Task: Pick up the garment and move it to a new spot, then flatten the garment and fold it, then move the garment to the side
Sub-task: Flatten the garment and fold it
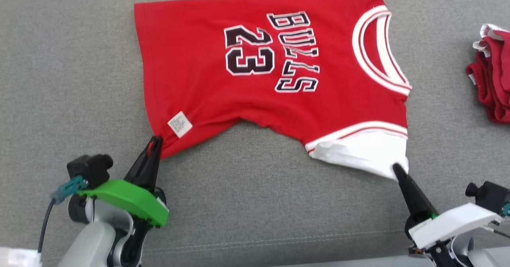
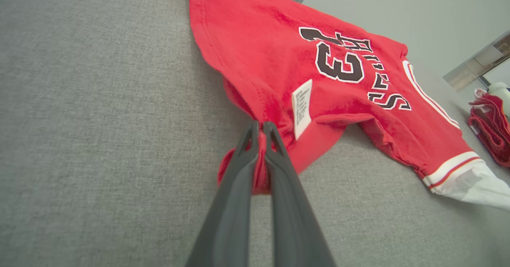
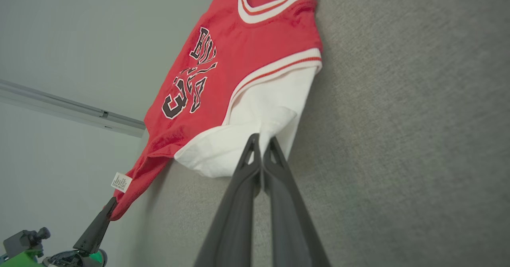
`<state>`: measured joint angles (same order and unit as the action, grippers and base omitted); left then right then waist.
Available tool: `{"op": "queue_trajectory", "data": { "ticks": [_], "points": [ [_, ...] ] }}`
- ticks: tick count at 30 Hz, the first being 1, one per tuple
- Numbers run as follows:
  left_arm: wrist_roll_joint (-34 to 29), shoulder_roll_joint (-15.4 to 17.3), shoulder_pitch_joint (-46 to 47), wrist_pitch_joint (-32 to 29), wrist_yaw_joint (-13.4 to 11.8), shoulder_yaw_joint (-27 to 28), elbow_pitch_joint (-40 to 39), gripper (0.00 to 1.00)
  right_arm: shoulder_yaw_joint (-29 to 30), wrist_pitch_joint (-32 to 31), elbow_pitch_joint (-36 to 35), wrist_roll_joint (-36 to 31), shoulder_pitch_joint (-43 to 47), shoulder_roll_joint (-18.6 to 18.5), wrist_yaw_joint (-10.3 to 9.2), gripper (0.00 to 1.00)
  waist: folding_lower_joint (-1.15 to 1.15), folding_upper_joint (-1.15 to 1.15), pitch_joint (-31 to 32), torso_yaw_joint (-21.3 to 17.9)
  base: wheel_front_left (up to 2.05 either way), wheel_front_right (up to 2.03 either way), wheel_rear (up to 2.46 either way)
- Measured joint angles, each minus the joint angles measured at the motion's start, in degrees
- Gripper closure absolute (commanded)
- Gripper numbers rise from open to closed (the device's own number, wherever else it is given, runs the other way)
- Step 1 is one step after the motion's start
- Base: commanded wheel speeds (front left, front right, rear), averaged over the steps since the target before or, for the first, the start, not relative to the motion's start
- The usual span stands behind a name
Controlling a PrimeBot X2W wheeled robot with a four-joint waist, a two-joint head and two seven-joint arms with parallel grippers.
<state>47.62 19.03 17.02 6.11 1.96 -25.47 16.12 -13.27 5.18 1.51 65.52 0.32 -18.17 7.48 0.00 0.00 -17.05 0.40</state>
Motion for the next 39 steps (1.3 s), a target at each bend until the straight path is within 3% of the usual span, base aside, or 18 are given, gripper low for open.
{"op": "queue_trajectory", "data": {
  "ticks": [8, 23, 32, 39],
  "points": [
    [4.71, 3.91, -13.45, -4.3, -5.2, 2.24, -12.59, 1.0, 4.61, -8.17, -5.38, -2.32, 11.26, 2.1, 0.0, 1.0, 0.0, 0.0, 3.39, -0.44, 0.0, 0.0, 0.0],
    [8.78, 9.35, -26.99, -10.71, -12.55, 3.81, -26.44, 1.0, 16.52, -24.28, -17.14, -9.65, 23.83, 12.1, 0.0, 1.0, 0.0, 0.0, 6.71, -1.92, 0.0, 0.0, 0.0],
    [8.62, 9.93, -24.18, -11.2, -13.65, 5.16, -28.5, 1.0, 19.72, -26.32, -20.89, -13.01, 18.37, 14.26, 0.0, 1.0, 0.0, 0.0, 6.25, -1.75, 0.0, 0.0, 0.0],
    [8.81, 8.44, -17.73, -12.12, -12.89, 4.9, -25.13, 1.0, 18.23, -25.86, -16.99, -15.96, 8.12, 14.19, 0.0, 1.0, 0.0, 0.0, 4.93, -1.75, 0.0, 0.0, 0.0]
  ]
}}
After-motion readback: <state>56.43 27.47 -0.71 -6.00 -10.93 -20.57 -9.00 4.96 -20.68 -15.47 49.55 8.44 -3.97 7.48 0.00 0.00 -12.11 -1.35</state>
